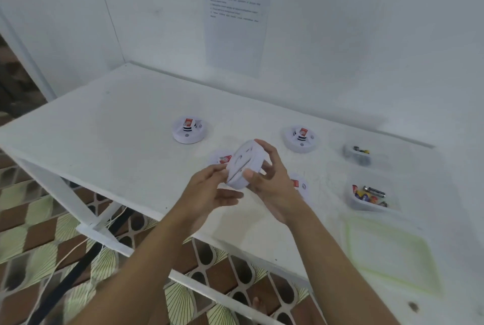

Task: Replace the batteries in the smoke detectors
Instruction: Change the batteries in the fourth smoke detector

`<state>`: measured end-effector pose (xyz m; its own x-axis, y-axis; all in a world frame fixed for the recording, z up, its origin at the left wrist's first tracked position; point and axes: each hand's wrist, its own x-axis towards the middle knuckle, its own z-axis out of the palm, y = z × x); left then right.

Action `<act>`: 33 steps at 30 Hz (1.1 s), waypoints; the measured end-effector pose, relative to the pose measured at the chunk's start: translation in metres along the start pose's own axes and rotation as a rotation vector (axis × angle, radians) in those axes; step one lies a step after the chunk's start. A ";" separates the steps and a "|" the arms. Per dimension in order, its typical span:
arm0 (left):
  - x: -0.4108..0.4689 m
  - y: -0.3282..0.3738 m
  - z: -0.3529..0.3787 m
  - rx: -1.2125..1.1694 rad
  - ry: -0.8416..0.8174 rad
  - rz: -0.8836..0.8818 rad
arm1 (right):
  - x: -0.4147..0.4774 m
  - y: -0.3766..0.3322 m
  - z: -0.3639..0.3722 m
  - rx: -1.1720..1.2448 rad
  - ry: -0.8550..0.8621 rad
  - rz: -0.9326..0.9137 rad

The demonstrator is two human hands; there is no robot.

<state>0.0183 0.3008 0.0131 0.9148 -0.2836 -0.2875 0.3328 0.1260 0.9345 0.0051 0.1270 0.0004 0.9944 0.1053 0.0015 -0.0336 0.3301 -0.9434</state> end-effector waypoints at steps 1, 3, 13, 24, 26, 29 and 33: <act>-0.004 -0.001 0.002 -0.008 -0.016 0.006 | -0.007 0.001 -0.002 -0.021 0.005 0.006; -0.008 -0.004 0.003 0.043 -0.018 0.045 | -0.019 0.002 -0.007 -0.098 0.021 0.033; -0.008 -0.015 0.005 0.572 -0.007 0.352 | -0.045 -0.011 -0.020 -0.522 -0.028 0.095; 0.007 -0.004 0.014 1.068 -0.268 0.684 | -0.066 -0.027 -0.049 -0.678 -0.045 0.047; 0.009 -0.004 0.019 1.104 -0.286 0.683 | -0.070 -0.032 -0.057 -0.719 -0.068 0.057; 0.008 -0.006 0.030 1.126 -0.295 0.678 | -0.074 -0.036 -0.067 -0.772 -0.098 0.073; 0.006 -0.009 0.045 1.145 -0.272 0.680 | -0.078 -0.038 -0.077 -0.776 -0.117 0.079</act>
<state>0.0103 0.2552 0.0128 0.7026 -0.6762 0.2216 -0.6591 -0.5010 0.5609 -0.0632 0.0342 0.0103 0.9737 0.2130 -0.0810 0.0182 -0.4272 -0.9040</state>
